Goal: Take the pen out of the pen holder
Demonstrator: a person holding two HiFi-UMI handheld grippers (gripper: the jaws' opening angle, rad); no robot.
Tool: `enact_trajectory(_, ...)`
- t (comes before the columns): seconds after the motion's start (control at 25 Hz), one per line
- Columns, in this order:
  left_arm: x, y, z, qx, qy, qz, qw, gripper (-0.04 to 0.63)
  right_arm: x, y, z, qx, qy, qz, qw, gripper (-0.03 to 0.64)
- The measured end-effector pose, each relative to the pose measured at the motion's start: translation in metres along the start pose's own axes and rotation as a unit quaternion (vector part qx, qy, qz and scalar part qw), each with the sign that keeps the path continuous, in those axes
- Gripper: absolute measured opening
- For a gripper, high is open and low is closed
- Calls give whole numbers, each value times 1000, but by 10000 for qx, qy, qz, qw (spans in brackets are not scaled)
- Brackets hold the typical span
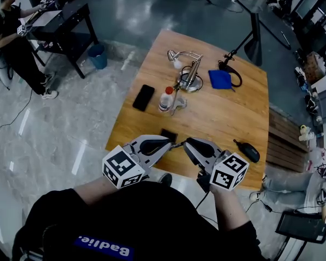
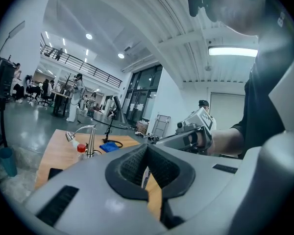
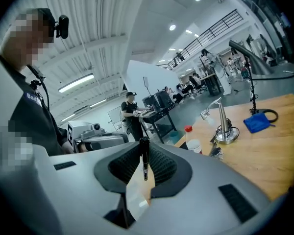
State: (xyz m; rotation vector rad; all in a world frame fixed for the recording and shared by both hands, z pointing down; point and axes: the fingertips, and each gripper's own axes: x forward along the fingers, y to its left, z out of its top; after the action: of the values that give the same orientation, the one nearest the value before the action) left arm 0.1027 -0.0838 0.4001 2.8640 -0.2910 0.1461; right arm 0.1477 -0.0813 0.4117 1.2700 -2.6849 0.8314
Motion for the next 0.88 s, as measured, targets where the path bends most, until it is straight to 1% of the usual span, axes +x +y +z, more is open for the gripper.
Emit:
enact_trajectory(0.2,3,-2,-2,4,24,-64,10000,-2,-2,12,-2,-35,-158,65,9998,60)
enact_trajectory(0.6,0,-5,-2,22,55,-98,9999,-2,1,27,-5,-79,-252,121,9996,60)
enact_trajectory(0.88,0,-2,-4,25,68,-79,9999,-2,4,28,-9,-46,-276,99,9996,60)
